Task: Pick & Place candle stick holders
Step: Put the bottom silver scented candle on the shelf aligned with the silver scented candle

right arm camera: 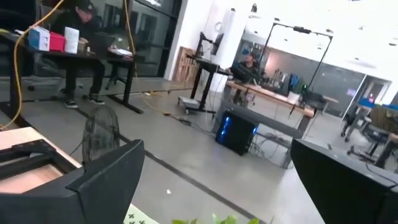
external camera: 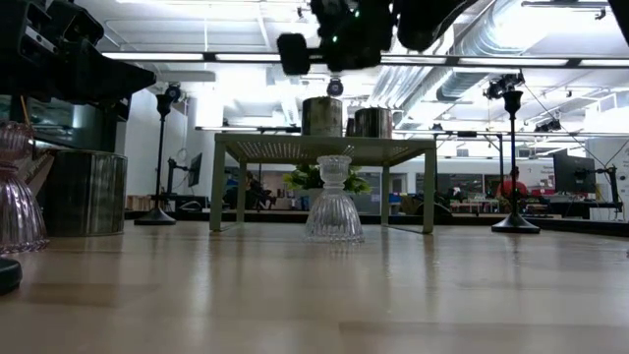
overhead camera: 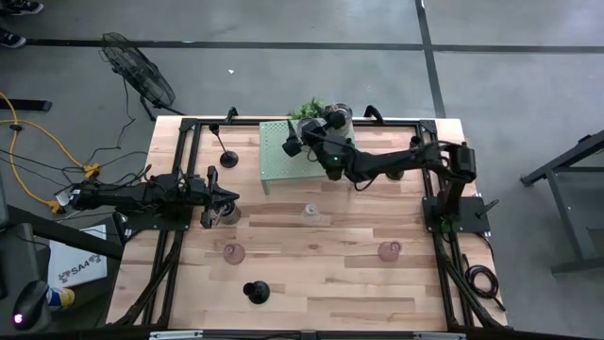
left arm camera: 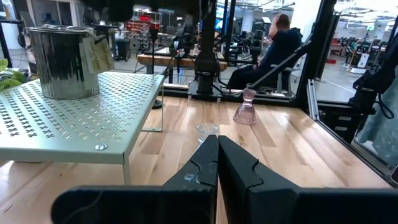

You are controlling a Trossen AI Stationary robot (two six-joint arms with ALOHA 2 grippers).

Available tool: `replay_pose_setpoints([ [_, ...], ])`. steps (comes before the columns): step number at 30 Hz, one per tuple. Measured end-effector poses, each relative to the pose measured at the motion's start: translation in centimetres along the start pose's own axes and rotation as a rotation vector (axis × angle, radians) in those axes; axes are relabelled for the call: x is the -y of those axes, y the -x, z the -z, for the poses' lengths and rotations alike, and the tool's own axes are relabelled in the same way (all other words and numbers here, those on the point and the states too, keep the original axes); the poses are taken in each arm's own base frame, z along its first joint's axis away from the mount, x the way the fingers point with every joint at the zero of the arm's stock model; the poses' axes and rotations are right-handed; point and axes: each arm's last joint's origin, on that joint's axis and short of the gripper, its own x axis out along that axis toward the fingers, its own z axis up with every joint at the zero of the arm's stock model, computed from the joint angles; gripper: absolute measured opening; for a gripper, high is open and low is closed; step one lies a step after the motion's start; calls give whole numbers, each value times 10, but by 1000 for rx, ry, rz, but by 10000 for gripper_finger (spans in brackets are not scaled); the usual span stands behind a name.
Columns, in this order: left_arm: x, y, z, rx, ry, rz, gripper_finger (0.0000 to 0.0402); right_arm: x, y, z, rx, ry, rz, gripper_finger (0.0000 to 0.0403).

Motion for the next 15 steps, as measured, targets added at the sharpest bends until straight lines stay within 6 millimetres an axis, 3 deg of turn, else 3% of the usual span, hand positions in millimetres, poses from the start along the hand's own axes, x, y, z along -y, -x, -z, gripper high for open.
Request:
replay_pose_setpoints([
  [5,0,0,0,0,0,0,0,-8,25,-16,16,33,-131,391],
  [12,0,0,0,0,0,0,0,-31,62,-20,4,89,-260,341],
  [15,0,0,0,0,0,0,0,-41,81,-13,-9,130,-316,315],
])
